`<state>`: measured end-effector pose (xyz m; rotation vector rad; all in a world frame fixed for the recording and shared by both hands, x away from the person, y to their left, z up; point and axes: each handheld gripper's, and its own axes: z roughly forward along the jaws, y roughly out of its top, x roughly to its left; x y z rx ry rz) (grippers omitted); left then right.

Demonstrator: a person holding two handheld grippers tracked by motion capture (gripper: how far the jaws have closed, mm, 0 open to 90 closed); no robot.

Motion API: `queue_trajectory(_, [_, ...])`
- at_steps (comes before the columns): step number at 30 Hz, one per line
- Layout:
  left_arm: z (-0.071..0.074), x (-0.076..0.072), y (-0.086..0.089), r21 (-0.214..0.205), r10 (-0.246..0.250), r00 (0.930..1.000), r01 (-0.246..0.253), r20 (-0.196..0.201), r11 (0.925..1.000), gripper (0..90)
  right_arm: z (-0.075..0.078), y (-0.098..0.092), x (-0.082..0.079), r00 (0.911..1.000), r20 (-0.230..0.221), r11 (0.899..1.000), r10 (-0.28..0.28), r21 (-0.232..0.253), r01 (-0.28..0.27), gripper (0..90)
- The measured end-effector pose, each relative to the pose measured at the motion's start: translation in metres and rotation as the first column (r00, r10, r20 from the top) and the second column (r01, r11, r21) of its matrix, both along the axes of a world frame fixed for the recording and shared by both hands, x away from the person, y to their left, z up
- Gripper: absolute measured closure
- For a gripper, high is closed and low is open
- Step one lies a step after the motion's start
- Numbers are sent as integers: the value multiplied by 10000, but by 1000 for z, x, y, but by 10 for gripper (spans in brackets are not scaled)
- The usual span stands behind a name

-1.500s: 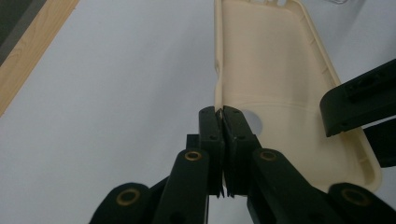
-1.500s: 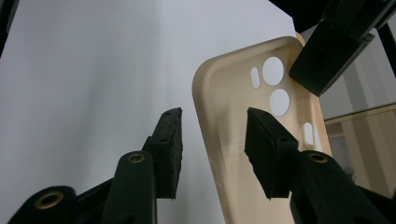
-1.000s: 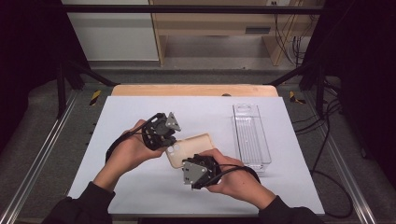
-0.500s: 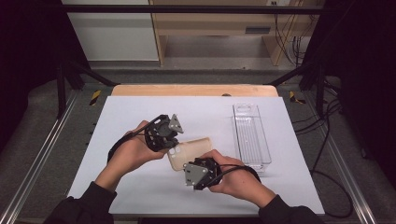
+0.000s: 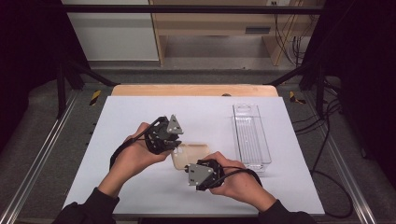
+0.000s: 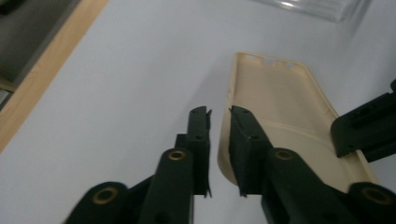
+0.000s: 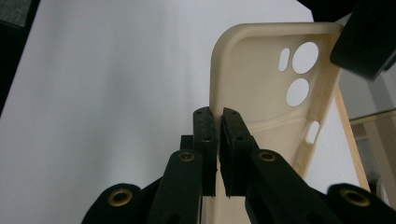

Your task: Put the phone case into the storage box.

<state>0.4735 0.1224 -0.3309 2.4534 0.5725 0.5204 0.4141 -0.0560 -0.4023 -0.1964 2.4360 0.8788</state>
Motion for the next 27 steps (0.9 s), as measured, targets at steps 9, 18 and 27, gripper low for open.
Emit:
queue_trajectory(9, [4, -10, 19, -2910, 1403, 9786, -917, 1508, 9523, 454, -12, -11, 17, 9948, -289, 9870, -976, 1254, 1005, 862])
queue_trajectory(18, [-14, -21, 42, -3927, 2625, 9367, -1568, 2317, 9062, 278, -15, -23, 23, 9837, -460, 9553, -1737, 2349, 1797, 862])
queue_trajectory(27, [-34, -30, 64, -4687, 3411, 9112, -2030, 2309, 8597, 143, -18, -26, 26, 9754, -627, 9395, -2115, 2621, 2205, 862])
